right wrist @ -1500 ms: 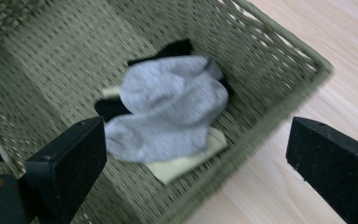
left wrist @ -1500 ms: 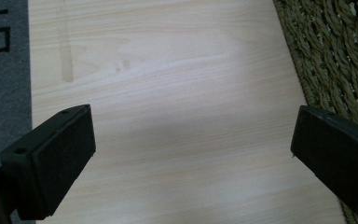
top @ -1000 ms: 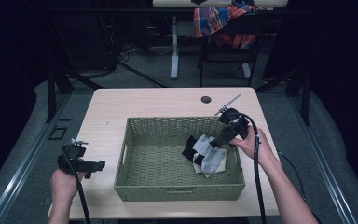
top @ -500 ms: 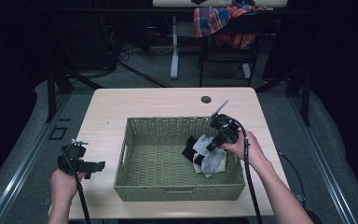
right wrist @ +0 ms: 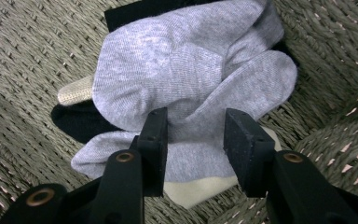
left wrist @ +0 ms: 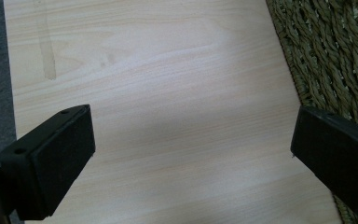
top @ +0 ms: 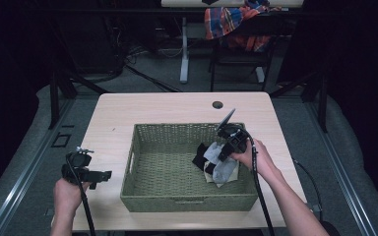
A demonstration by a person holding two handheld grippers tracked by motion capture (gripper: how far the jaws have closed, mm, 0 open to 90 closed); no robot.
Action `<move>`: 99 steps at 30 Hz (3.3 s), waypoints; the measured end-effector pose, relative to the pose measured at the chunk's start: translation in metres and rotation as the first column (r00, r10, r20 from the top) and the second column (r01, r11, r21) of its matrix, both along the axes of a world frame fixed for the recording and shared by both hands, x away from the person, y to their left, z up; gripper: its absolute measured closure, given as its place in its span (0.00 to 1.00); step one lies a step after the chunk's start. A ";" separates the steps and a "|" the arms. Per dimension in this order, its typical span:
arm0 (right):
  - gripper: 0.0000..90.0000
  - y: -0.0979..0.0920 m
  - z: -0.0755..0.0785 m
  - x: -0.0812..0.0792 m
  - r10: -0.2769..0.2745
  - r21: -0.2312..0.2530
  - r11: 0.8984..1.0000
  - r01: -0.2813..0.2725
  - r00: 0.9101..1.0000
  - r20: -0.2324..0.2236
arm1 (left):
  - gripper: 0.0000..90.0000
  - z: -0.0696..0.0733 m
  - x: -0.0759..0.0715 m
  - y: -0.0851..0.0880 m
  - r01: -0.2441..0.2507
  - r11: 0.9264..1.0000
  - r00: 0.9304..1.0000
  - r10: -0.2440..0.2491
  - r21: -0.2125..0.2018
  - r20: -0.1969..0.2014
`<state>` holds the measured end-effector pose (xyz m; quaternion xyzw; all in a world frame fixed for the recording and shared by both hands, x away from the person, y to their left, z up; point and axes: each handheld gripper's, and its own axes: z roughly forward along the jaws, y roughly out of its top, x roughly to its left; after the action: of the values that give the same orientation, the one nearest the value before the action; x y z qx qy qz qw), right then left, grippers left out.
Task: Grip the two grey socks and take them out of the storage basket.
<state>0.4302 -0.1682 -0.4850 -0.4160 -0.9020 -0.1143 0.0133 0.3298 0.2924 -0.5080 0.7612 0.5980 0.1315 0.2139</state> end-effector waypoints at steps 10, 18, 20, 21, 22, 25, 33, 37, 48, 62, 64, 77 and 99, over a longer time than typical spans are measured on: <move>0.87 0.001 -0.004 0.002 0.004 0.001 1.000 -0.004 1.000 -0.019 | 0.00 0.000 0.000 -0.001 0.003 1.000 1.000 -0.003 0.003 0.000; 0.97 -0.003 -0.002 0.003 -0.001 0.001 1.000 0.001 0.999 -0.038 | 0.00 -0.001 0.001 -0.001 0.008 1.000 1.000 -0.008 0.006 -0.002; 0.97 -0.005 0.002 0.002 0.001 0.010 1.000 0.000 1.000 -0.030 | 0.00 -0.001 0.001 -0.001 0.008 1.000 1.000 -0.008 0.007 -0.002; 0.97 -0.006 0.003 0.002 -0.002 0.011 1.000 0.002 1.000 -0.025 | 0.00 -0.001 0.001 -0.001 0.008 1.000 1.000 -0.008 0.006 -0.004; 0.96 -0.007 0.006 0.001 -0.006 0.020 1.000 0.007 1.000 -0.025 | 0.00 -0.001 0.001 -0.001 0.008 1.000 1.000 -0.008 0.007 -0.004; 0.96 -0.011 0.012 0.000 -0.015 0.031 0.999 0.016 1.000 -0.016 | 0.00 -0.001 0.000 -0.001 0.009 1.000 1.000 -0.009 0.007 -0.003; 0.97 -0.018 0.032 -0.006 -0.029 0.083 0.996 0.028 0.999 0.014 | 0.00 0.000 0.000 -0.001 0.012 1.000 1.000 -0.012 0.010 -0.004; 0.97 -0.018 0.041 -0.009 -0.008 0.091 0.996 0.006 1.000 0.025 | 0.00 0.000 0.001 -0.002 0.014 1.000 1.000 -0.014 0.009 -0.007; 0.97 -0.016 0.059 -0.017 0.009 0.099 0.995 -0.015 0.998 0.061 | 0.00 0.000 0.001 -0.002 0.019 1.000 1.000 -0.019 0.011 -0.009; 0.97 -0.020 0.081 -0.024 0.017 0.123 0.992 -0.029 0.995 0.097 | 0.00 -0.001 0.001 -0.003 0.024 1.000 1.000 -0.024 0.012 -0.014; 0.97 -0.020 0.084 -0.026 0.010 0.143 0.989 -0.025 0.994 0.105 | 0.00 -0.001 0.001 -0.003 0.023 1.000 1.000 -0.023 0.012 -0.013; 0.97 -0.027 0.105 -0.034 -0.006 0.191 0.981 -0.023 0.988 0.154 | 0.00 -0.002 0.001 -0.004 0.028 1.000 0.999 -0.028 0.013 -0.017; 0.96 -0.081 0.130 -0.036 -0.136 0.256 0.963 0.083 0.970 0.199 | 0.00 -0.002 0.002 -0.004 0.035 0.999 0.999 -0.035 0.010 -0.027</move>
<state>0.3946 -0.2488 -0.3550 -0.4459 -0.8525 -0.2701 -0.0393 0.3314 0.2879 -0.5103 0.7743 0.5867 0.1208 0.2043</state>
